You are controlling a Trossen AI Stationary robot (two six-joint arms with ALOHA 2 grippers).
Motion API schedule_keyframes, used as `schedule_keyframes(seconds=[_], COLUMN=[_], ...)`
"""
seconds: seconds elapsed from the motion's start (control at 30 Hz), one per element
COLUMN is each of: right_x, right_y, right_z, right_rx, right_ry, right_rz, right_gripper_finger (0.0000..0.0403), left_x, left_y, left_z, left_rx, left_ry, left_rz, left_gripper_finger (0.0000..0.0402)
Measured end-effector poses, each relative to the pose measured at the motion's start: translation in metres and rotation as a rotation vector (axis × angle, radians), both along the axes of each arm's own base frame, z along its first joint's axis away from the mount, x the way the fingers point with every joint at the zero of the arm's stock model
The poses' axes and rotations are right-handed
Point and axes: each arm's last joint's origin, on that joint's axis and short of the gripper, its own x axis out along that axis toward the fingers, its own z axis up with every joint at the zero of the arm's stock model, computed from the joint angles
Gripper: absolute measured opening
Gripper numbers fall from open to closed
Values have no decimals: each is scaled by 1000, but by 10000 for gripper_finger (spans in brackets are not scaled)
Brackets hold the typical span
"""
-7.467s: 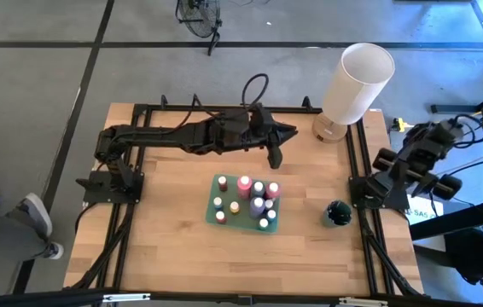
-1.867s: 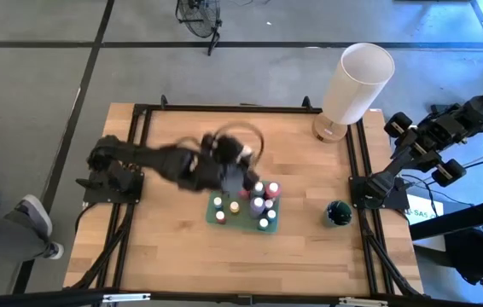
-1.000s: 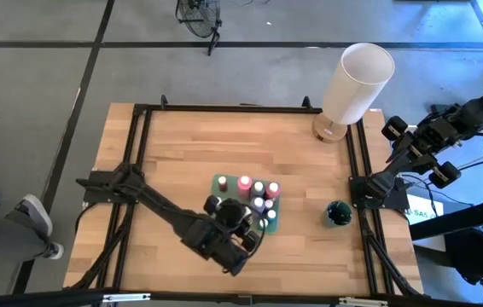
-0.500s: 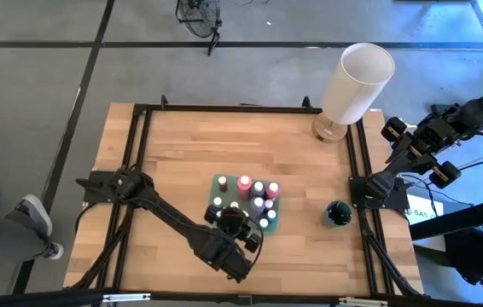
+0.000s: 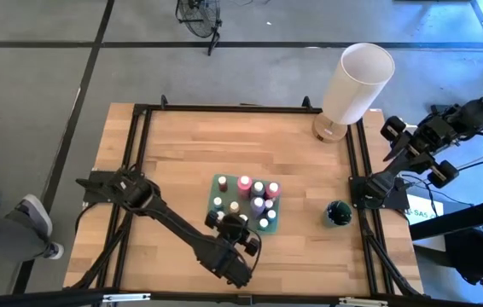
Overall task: Pick & Place Paint Supplies
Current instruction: Put the yellow paint bottle into the light green bin
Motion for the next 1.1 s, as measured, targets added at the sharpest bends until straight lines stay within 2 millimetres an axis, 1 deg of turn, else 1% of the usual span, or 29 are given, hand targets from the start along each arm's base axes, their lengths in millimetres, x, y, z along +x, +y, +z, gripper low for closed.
schedule_keyframes(seconds=[0.2,0.37,0.57,0.87,1.0,1.1], right_x=[4,7,11,11,11,11], right_y=[4,8,11,12,12,12], right_z=[1,2,3,3,3,3], right_rx=[0,-4,-12,10,10,9], right_ry=[15,15,16,35,35,36], right_rz=[3,3,3,6,6,6], right_gripper_finger=[124,124,124,123,123,123], left_x=[4,7,7,11,11,11], left_y=[-1,0,11,18,18,18], left_z=[-16,-23,-38,-38,-38,-38], left_rx=[34,51,-18,-21,-38,-51], left_ry=[12,17,127,147,117,103], left_rz=[9,18,38,40,67,82], left_gripper_finger=[115,115,115,115,116,139])
